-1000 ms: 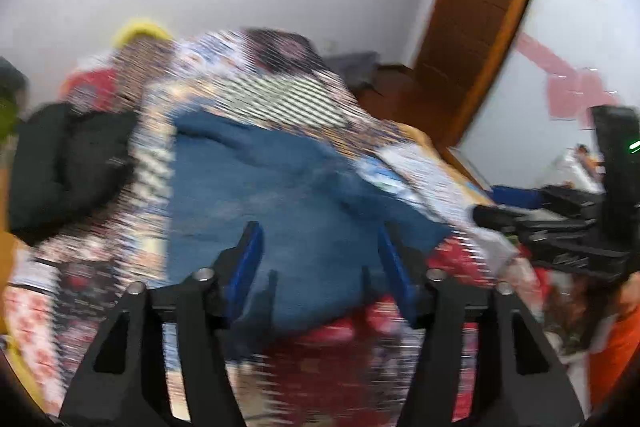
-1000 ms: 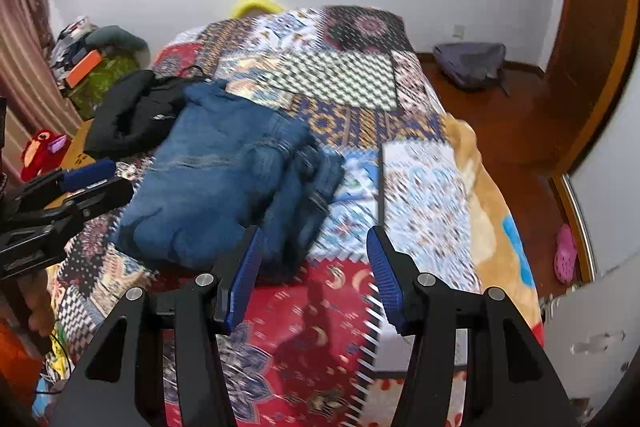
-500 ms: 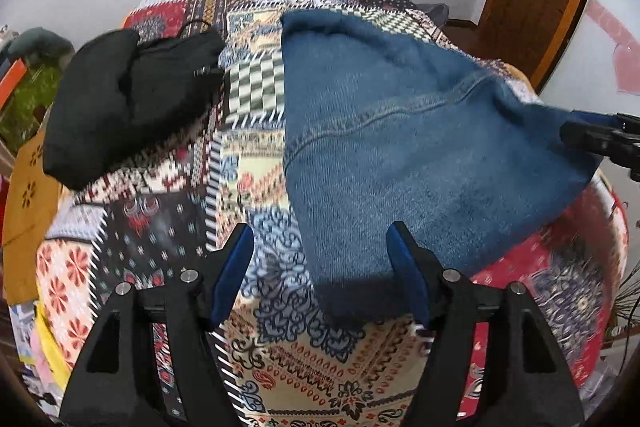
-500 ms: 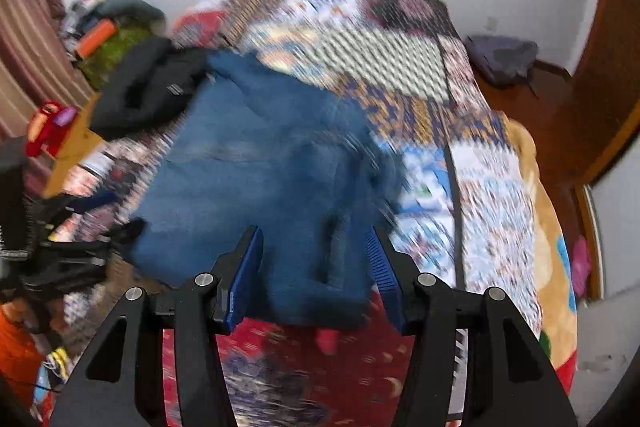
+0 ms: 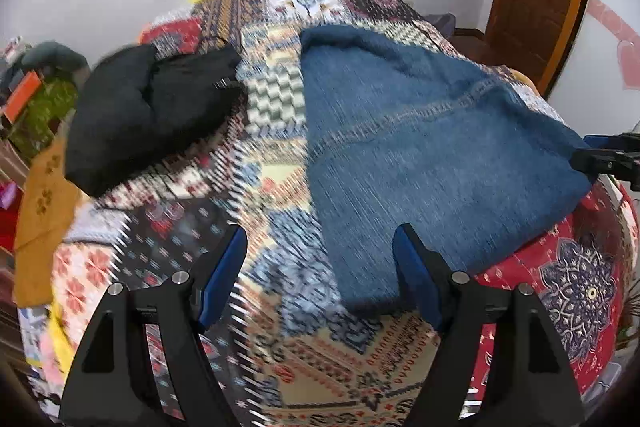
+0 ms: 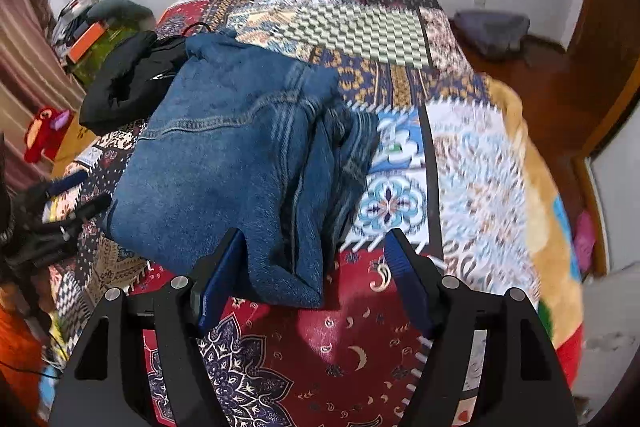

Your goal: Fold large clothes

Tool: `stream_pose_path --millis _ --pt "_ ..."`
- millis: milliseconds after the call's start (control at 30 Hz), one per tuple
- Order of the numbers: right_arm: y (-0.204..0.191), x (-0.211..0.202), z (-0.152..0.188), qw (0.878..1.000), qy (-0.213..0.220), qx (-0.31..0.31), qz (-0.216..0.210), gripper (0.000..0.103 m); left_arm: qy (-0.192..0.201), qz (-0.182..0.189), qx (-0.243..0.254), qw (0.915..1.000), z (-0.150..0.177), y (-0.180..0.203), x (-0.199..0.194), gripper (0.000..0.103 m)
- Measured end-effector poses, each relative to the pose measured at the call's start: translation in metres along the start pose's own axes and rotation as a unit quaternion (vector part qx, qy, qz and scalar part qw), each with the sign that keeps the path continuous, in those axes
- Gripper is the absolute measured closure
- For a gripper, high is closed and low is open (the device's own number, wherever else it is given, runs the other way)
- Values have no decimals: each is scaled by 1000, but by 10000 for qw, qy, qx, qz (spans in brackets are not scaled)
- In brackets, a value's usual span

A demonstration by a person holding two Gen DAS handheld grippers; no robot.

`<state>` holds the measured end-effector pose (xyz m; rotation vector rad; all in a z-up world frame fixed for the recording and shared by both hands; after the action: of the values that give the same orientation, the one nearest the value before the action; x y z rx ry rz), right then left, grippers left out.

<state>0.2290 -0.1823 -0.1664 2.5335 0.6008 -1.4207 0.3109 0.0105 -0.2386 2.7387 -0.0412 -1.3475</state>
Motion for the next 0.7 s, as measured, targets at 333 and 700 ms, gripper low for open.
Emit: stream_pose_path --millis 333,700 --pt "6 -4 -40 9994 336 -14 -58 35 193 151 -146 9996 -59 -13 5 28" --pt "22 83 -37 9876 -800 584 -1221 34 -969 918 -514 9897 -48 -5 78 27"
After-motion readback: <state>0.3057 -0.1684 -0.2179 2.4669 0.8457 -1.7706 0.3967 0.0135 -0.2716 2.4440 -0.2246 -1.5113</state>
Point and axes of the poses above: each gripper's, at about its wrist camera, not at the fingertips, and x roughly the way its jaws point, y to its right, z to its underside, the point moved 8 cm from there along x, roughly the way its jaws point, and after that the axes turned 14 degrees about -x, right-handed, at the moved point
